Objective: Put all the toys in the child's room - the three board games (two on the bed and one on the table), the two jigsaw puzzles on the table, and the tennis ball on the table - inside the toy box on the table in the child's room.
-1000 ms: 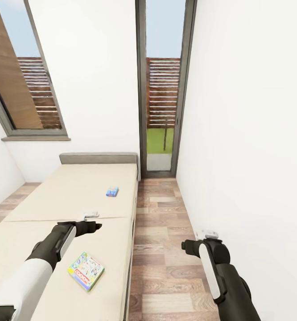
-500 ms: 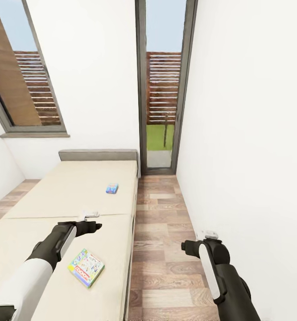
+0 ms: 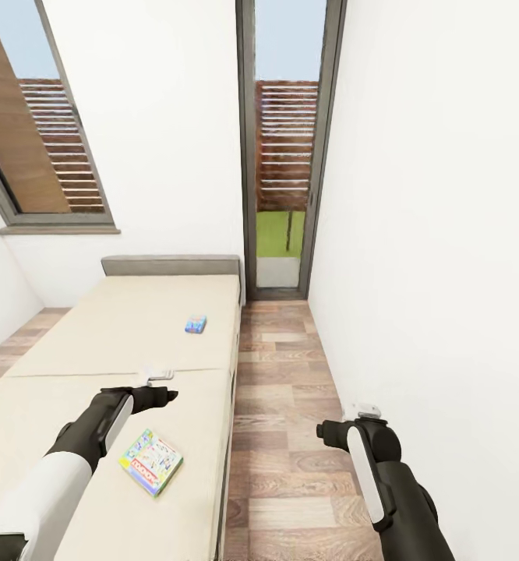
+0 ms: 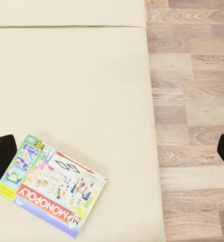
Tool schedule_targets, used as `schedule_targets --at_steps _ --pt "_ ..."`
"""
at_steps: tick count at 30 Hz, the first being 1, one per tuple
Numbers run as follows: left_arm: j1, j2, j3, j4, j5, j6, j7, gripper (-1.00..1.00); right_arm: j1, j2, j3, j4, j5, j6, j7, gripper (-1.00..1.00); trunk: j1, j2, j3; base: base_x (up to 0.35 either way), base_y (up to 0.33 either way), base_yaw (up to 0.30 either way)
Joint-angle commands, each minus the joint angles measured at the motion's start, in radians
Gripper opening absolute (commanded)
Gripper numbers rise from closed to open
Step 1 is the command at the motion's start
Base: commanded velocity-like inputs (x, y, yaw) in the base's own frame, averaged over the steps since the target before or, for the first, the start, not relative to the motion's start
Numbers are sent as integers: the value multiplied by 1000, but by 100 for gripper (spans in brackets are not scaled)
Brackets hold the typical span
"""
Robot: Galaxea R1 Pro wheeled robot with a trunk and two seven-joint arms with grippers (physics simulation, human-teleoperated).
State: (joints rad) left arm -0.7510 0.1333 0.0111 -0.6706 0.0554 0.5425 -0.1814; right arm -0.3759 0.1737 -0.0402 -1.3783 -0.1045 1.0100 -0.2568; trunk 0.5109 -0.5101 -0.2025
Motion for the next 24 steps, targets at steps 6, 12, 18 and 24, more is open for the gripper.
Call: schedule_targets --at_steps 6,12,18,24 --pt "-1 0 2 -1 6 7 -1 100 0 1 -1 6 -11 3 -9 100 0 -2 -12 0 0 0" --pt "-1 0 3 -1 6 7 -1 100 0 1 -1 7 -11 2 -10 100 0 -2 -22 0 0 0" --pt "-1 0 3 -1 9 7 -1 100 -1 1 -1 8 -10 2 -10 100 0 -2 -32 0 0 0" --pt "-1 0 3 -1 10 7 -1 100 -1 1 -1 8 -10 2 -10 100 0 -2 -41 0 0 0"
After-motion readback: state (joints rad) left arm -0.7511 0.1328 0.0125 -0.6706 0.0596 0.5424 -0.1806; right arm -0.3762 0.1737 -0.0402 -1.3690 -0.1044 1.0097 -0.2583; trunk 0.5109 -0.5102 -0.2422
